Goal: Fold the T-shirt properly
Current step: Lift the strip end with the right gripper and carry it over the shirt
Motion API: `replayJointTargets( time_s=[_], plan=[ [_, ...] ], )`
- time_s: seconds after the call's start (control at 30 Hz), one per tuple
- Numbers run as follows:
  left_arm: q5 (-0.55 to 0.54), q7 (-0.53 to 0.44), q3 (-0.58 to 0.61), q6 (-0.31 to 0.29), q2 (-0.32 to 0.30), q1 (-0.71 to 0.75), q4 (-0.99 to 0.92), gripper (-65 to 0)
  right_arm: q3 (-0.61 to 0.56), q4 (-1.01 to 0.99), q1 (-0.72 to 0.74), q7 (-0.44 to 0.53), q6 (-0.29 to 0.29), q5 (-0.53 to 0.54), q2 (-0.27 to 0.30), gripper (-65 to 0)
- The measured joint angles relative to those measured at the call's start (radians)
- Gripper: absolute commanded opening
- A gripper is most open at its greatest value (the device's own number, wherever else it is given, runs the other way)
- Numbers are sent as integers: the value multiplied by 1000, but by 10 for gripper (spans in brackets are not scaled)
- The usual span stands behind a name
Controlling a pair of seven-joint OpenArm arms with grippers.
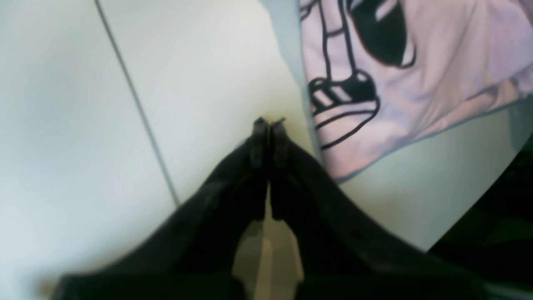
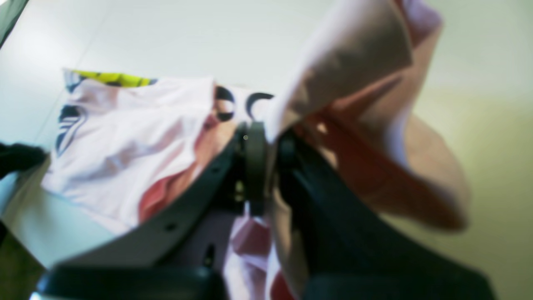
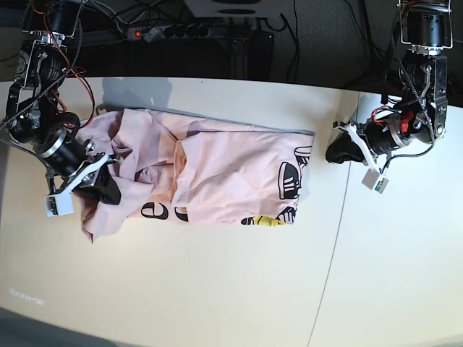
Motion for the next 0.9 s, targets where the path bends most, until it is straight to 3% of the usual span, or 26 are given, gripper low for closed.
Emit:
replayJointTargets(
  time_s=[0.23, 0.4, 0.73, 0.9],
  plan=[
    [46, -106, -5, -27, 124, -11, -89, -637, -90, 29, 11, 7, 0, -26, 0, -650],
    [71, -120, -6, -31, 183, -27, -117, -637, -124, 29, 68, 5, 0, -46, -26, -650],
    [83, -112, -8, -32, 204, -36, -121, -637, -352, 29, 198, 18, -2, -161, -92, -650],
    [83, -110, -8, -32, 204, -36, -121, -637, -472, 10, 219, 26, -2, -269, -172, -650]
  ],
)
